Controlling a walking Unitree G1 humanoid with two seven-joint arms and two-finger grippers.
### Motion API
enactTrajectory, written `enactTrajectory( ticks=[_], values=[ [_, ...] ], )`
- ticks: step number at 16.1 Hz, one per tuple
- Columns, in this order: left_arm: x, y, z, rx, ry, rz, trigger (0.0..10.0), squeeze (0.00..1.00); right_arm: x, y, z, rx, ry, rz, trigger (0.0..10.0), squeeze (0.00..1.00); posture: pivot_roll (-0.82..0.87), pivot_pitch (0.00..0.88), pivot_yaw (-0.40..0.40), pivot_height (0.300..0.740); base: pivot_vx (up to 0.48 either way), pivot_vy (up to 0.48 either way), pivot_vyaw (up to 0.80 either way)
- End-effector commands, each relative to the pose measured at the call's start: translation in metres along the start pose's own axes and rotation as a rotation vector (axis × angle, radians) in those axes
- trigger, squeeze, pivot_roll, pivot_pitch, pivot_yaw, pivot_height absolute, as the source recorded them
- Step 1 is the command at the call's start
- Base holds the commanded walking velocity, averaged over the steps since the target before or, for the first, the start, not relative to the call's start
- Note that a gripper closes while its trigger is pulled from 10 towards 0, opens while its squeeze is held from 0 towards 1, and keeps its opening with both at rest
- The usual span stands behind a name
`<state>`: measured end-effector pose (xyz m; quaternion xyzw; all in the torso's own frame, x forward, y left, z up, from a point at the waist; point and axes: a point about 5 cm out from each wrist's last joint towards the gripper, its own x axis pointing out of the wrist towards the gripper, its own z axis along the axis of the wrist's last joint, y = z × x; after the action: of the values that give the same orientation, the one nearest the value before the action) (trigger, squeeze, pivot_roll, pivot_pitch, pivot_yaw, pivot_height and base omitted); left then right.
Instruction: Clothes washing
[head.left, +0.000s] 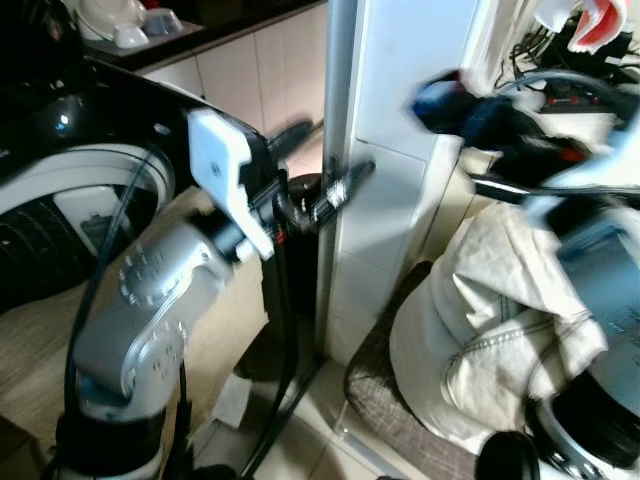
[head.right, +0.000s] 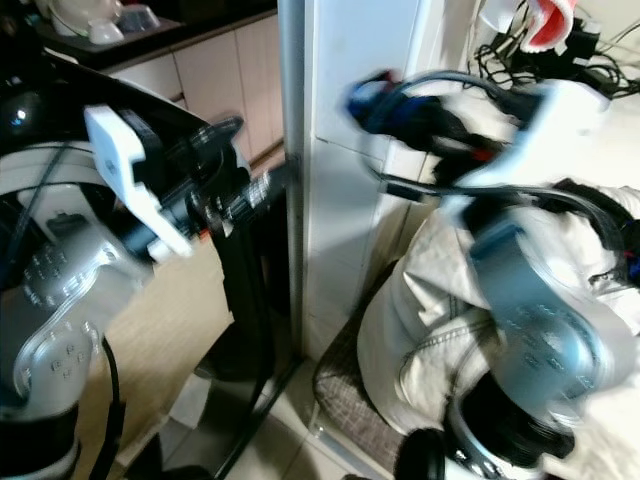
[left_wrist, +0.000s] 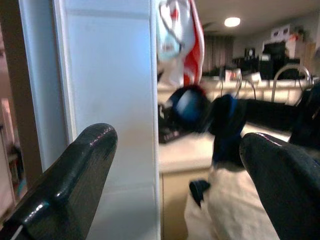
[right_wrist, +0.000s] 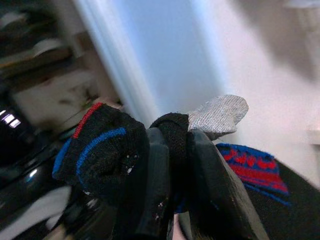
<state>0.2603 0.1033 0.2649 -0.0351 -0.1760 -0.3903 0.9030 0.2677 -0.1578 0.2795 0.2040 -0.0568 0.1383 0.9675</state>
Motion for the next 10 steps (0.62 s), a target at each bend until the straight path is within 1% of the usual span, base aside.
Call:
enactTrajectory(
  ticks=[1, 2, 3, 4, 5, 6, 7, 8, 9, 10],
  values=[
    [0.002, -0.001, 0.008, 0.027, -0.025, -0.013, 10.0, 0.00, 0.006, 0.008, -0.001, -0.043, 0.024, 0.067, 10.0, 0.00, -0.05, 0.000, -0.049, 0.740, 0.000, 0.000, 0.00],
    [0.003, -0.004, 0.013, 0.048, -0.041, -0.043, 10.0, 0.00, 0.009, 0.012, -0.004, -0.088, 0.049, 0.108, 10.0, 0.00, -0.04, 0.000, -0.057, 0.740, 0.000, 0.000, 0.00],
    [0.006, -0.008, 0.018, 0.134, -0.046, -0.086, 10.0, 0.00, 0.011, 0.012, -0.008, -0.071, 0.061, 0.152, 10.0, 0.00, -0.03, 0.000, -0.069, 0.740, 0.000, 0.000, 0.00],
    [0.008, -0.010, 0.018, 0.301, -0.008, -0.119, 10.0, 0.00, 0.014, 0.010, -0.013, -0.044, 0.087, 0.183, 10.0, 0.00, -0.02, 0.000, -0.076, 0.740, 0.000, 0.000, 0.00],
    [0.009, -0.013, 0.010, 0.480, 0.069, -0.197, 10.0, 0.43, 0.017, 0.009, -0.015, -0.031, 0.097, 0.197, 10.0, 0.00, -0.02, 0.000, -0.082, 0.740, 0.000, 0.000, 0.00],
    [0.009, -0.013, 0.009, 0.497, 0.073, -0.205, 10.0, 0.43, 0.017, 0.009, -0.015, -0.028, 0.096, 0.200, 10.0, 0.00, -0.02, 0.000, -0.083, 0.740, 0.000, 0.000, 0.00],
    [0.009, -0.012, 0.010, 0.516, 0.061, -0.201, 10.0, 1.00, 0.018, 0.011, -0.014, -0.011, 0.093, 0.231, 10.0, 0.00, -0.02, 0.000, -0.085, 0.740, 0.000, 0.000, 0.00],
    [0.010, -0.011, 0.011, 0.543, 0.064, -0.202, 10.0, 1.00, 0.018, 0.012, -0.014, -0.010, 0.091, 0.240, 10.0, 0.00, -0.02, 0.000, -0.085, 0.740, 0.000, 0.000, 0.00],
    [0.012, -0.010, 0.008, 0.666, 0.090, -0.205, 10.0, 1.00, 0.018, 0.015, -0.013, 0.020, 0.088, 0.271, 10.0, 0.00, -0.01, 0.000, -0.083, 0.740, 0.000, 0.000, 0.00],
    [0.014, -0.008, 0.008, 0.708, 0.081, -0.191, 10.0, 0.51, 0.017, 0.016, -0.013, 0.025, 0.089, 0.288, 10.0, 0.00, -0.02, 0.000, -0.080, 0.740, 0.000, 0.000, 0.00]
  ],
)
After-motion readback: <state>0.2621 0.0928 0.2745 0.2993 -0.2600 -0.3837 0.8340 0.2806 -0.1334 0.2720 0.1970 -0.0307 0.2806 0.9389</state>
